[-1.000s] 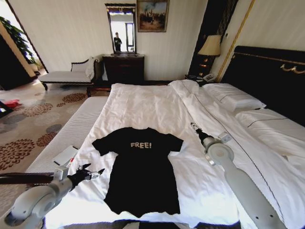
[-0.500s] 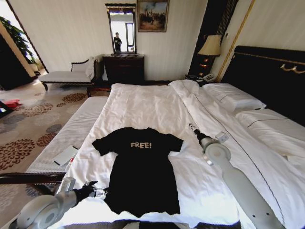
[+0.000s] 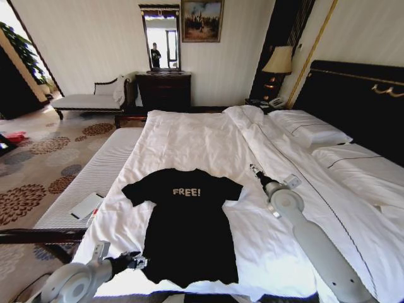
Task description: Fold the clothes on the bed.
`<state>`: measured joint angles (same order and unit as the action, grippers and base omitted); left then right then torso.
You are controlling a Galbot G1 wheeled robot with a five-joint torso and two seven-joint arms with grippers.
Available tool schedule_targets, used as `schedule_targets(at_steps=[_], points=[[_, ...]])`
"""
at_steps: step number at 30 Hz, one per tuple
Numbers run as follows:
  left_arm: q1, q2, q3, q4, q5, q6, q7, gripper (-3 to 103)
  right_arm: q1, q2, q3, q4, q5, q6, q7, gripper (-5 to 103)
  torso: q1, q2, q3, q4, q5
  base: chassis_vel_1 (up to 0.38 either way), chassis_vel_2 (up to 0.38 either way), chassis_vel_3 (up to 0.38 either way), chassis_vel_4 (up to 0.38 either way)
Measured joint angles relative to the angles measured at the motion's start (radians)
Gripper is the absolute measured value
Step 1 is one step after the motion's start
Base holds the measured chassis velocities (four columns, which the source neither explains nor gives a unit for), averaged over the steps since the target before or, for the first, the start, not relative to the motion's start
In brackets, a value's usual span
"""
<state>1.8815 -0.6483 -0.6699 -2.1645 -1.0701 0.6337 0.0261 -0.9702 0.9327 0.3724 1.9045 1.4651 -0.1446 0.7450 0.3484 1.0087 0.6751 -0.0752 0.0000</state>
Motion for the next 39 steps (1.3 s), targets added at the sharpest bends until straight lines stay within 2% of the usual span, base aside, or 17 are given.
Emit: schedule_targets(at_steps=[4, 5, 6, 8, 10, 11, 13, 14, 15, 17, 19, 24, 27, 31, 32, 35, 39], points=[[0.001, -0.001, -0.004, 0.002, 0.004, -0.004, 0.011, 50, 0.001, 0.002, -0.004, -0.005, -0.001, -0.001, -0.001, 100, 0.0, 0.0, 0.0, 0.0, 0.0, 0.0, 0.0, 0.0, 0.0], [-0.002, -0.003, -0.001, 0.004, 0.005, -0.004, 0.011, 50, 0.002, 0.003, -0.004, -0.006, -0.001, -0.001, -0.001, 100, 0.0, 0.0, 0.0, 0.0, 0.0001, 0.0, 0.0, 0.0, 0.0], [-0.008, -0.006, 0.008, 0.007, 0.007, -0.005, 0.012, 39, 0.004, 0.004, -0.006, -0.007, -0.002, -0.001, -0.001, 100, 0.0, 0.0, 0.0, 0.0001, 0.0, 0.0, 0.0, 0.0, 0.0], [-0.01, -0.007, 0.014, 0.009, 0.009, -0.006, 0.012, 39, 0.004, 0.004, -0.006, -0.008, -0.002, -0.002, -0.001, 100, 0.0, 0.0, 0.0, 0.0, 0.0, 0.0, 0.0, 0.0, 0.0], [-0.01, -0.008, 0.019, 0.01, 0.014, -0.006, 0.013, 28, 0.005, 0.004, -0.007, -0.009, -0.003, -0.002, -0.002, 100, 0.0, 0.0, 0.0, 0.0, -0.0001, 0.0, 0.0, 0.0, 0.0], [-0.01, -0.008, 0.019, 0.01, 0.014, -0.006, 0.013, 28, 0.005, 0.004, -0.007, -0.009, -0.003, -0.002, -0.002, 100, 0.0, 0.0, 0.0, 0.0, -0.0001, 0.0, 0.0, 0.0, 0.0], [-0.004, -0.005, 0.018, 0.009, 0.016, -0.006, 0.015, 18, 0.004, 0.003, -0.006, -0.009, -0.003, -0.002, -0.002, 100, 0.0, 0.0, 0.0, 0.0, -0.0001, 0.0, 0.0, 0.0, 0.0], [0.001, -0.003, 0.014, 0.008, 0.02, -0.007, 0.019, 18, 0.004, 0.003, -0.006, -0.01, -0.003, -0.002, -0.003, 100, 0.0, 0.0, 0.0, 0.0, -0.0001, 0.0, 0.0, 0.0, 0.0], [0.011, 0.0, 0.006, 0.005, 0.033, -0.011, 0.026, 7, 0.003, 0.003, -0.004, -0.011, -0.003, -0.003, -0.003, 100, 0.0, 0.0, 0.0, 0.0, 0.0, 0.0, 0.0, 0.0, 0.0], [0.015, 0.001, 0.003, 0.003, 0.039, -0.012, 0.029, 7, 0.003, 0.003, -0.003, -0.011, -0.003, -0.003, -0.004, 100, 0.0, 0.0, 0.0, 0.0, 0.0, 0.0, 0.0, 0.0, 0.0], [0.023, 0.001, -0.002, 0.0, 0.047, -0.014, 0.031, 1, 0.003, 0.002, -0.002, -0.012, -0.004, -0.003, -0.005, 100, 0.0, 0.0, 0.0, -0.0001, 0.0, 0.0, 0.0, 0.0, 0.0], [0.041, 0.009, -0.027, -0.012, 0.059, -0.015, 0.038, 0, 0.005, 0.002, -0.002, -0.014, -0.004, -0.004, -0.006, 100, 0.0, 0.0, 0.0, 0.0, -0.0002, 0.0, 0.0, 0.0, 0.0], [0.053, 0.029, -0.06, -0.026, 0.098, -0.019, 0.058, 0, 0.007, 0.002, -0.003, -0.016, -0.005, -0.005, -0.008, 100, 0.0, 0.0, 0.0, 0.0001, -0.0001, 0.0, 0.0, 0.0, 0.0], [0.075, 0.107, -0.113, -0.066, 0.191, -0.037, 0.108, 0, 0.012, 0.003, -0.008, -0.018, -0.01, -0.006, -0.009, 100, 0.0, 0.0, 0.0, 0.0001, -0.0001, 0.0, 0.0, 0.0, 0.0], [0.075, 0.107, -0.113, -0.066, 0.191, -0.037, 0.108, 0, 0.012, 0.003, -0.008, -0.018, -0.01, -0.006, -0.009, 100, 0.0, 0.0, 0.0, 0.0001, -0.0001, 0.0, 0.0, 0.0, 0.0], [0.101, 0.182, -0.14, -0.1, 0.208, -0.037, 0.109, 0, 0.011, 0.003, -0.009, -0.012, -0.013, -0.006, -0.009, 100, 0.0, 0.0, 0.0, -0.0002, -0.0001, 0.0, 0.0, 0.0, 0.0], [0.134, 0.234, -0.159, -0.129, 0.207, -0.031, 0.101, 0, 0.003, 0.001, -0.007, -0.004, -0.016, -0.006, -0.009, 100, 0.0, 0.0, 0.0, 0.0, -0.0001, 0.0, 0.0, 0.0, 0.0]])
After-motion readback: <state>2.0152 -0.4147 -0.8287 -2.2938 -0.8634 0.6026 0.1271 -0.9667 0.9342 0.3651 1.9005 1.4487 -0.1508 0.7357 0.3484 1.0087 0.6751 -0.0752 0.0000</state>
